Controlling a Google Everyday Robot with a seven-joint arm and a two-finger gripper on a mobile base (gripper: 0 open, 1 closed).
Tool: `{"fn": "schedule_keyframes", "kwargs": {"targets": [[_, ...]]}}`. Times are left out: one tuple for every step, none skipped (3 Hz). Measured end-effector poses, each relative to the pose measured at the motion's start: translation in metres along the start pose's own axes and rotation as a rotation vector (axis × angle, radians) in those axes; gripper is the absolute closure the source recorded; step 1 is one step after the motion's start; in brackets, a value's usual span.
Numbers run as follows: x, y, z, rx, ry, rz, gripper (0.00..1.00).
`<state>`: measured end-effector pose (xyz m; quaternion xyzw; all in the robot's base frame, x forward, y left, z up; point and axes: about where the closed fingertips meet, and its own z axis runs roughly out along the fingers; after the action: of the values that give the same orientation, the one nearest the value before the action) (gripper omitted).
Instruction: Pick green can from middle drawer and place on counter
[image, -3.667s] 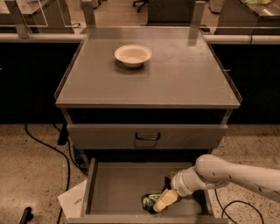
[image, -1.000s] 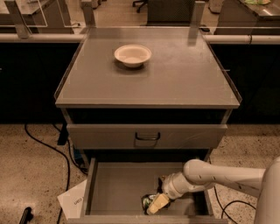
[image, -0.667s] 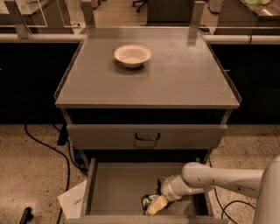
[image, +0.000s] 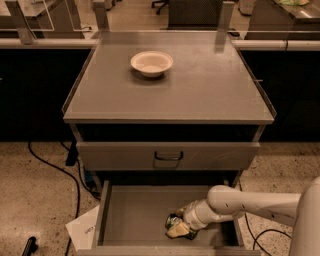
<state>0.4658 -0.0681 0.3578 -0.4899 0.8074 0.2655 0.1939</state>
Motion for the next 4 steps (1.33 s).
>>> {"fn": "schedule_keyframes", "kwargs": {"targets": [[0.0000,0.0000,0.0000,0.000,0.000,0.000,0.66],[0.0000,0.0000,0.0001,0.000,0.000,0.000,0.89],[0.0000,0.0001,0.0001,0.000,0.000,0.000,1.00],[-0.0001,0.0001,0.0000,0.000,0.000,0.000,1.00]]}}
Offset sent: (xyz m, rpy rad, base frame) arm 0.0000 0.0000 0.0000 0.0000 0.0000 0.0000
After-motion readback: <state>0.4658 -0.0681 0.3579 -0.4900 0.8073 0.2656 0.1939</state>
